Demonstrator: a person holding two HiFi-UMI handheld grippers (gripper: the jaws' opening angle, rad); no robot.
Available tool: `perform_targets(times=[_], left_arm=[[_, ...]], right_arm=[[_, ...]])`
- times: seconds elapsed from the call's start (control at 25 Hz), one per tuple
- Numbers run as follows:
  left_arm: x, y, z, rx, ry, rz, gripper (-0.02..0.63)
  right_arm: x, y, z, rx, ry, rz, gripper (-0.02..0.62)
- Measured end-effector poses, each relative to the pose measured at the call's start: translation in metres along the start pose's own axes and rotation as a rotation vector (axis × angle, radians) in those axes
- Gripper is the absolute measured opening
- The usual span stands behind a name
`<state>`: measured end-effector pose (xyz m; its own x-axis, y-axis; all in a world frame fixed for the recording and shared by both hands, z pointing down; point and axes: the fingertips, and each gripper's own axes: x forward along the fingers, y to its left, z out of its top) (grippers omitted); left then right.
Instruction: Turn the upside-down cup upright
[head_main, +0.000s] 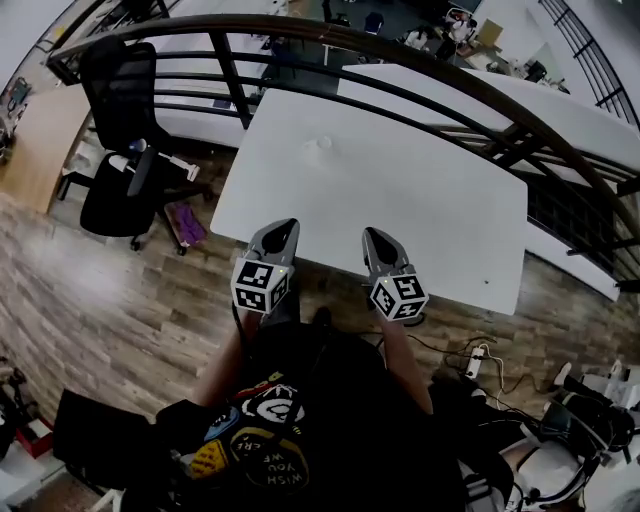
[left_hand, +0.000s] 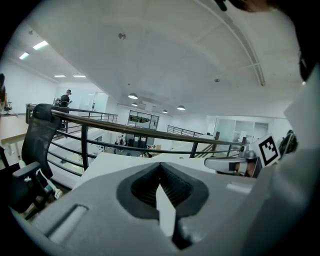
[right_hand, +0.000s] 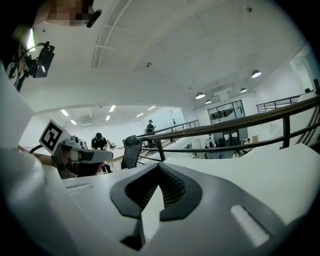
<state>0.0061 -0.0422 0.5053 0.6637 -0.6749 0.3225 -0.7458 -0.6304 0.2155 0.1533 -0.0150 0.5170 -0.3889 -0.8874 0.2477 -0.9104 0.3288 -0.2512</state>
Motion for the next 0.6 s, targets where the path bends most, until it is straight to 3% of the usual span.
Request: perform_targets(times=[0.24,0.6], left_arm=[[-0.043,-0.05,-0.024,0.009,0.017,0.038,0.005],[-0.068,-0.08,-0.002,0.066,-0.013,-0.036,0.005]], right_arm=[[-0.06,0.025,-0.01,0.029,-0.031,0.038,-0.005],[-0.086,0.055,-0.008,0.066,-0.046,0.041,-0.005]])
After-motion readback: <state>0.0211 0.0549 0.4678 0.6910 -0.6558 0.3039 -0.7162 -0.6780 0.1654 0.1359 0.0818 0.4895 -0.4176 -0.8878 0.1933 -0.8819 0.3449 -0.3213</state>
